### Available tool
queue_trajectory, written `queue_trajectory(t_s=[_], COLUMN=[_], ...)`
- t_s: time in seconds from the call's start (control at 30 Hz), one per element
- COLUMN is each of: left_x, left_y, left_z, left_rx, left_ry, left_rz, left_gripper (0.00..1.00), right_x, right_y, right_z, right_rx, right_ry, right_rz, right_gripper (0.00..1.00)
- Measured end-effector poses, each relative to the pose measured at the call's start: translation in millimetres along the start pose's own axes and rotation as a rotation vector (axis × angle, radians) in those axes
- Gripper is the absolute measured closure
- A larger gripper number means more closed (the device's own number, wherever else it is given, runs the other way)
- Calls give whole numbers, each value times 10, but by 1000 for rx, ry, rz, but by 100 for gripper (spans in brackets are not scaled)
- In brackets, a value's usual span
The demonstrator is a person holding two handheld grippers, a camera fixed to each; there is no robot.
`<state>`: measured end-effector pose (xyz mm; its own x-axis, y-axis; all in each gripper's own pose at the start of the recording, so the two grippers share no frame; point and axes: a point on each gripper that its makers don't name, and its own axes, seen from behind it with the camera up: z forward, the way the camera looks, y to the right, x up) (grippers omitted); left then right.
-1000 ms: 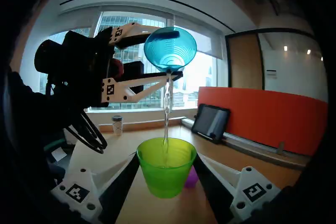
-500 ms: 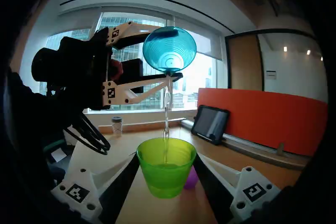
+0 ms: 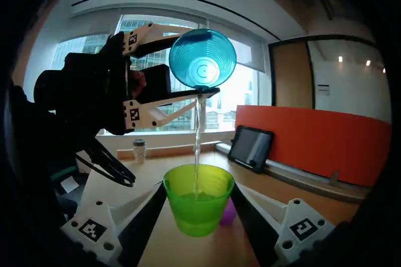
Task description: Pour water
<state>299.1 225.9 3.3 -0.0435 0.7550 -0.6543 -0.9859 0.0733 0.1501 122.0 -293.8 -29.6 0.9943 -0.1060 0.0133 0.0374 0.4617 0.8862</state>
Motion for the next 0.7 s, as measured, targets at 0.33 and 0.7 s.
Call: queue_trajectory(t_s=[0.33, 0.7], left_x=[57, 34], left_y=[22, 56], left_z=[-9, 11], left_rx=[2, -3], left_ry=[8, 4], left_rz=[44, 24], left_gripper=[15, 15], right_x=[0, 12], right_y=[2, 9], right_z=[-9, -9], right_rx=[-3, -7], right_ry=[4, 5], right_rz=[2, 3], right_gripper=[9, 9])
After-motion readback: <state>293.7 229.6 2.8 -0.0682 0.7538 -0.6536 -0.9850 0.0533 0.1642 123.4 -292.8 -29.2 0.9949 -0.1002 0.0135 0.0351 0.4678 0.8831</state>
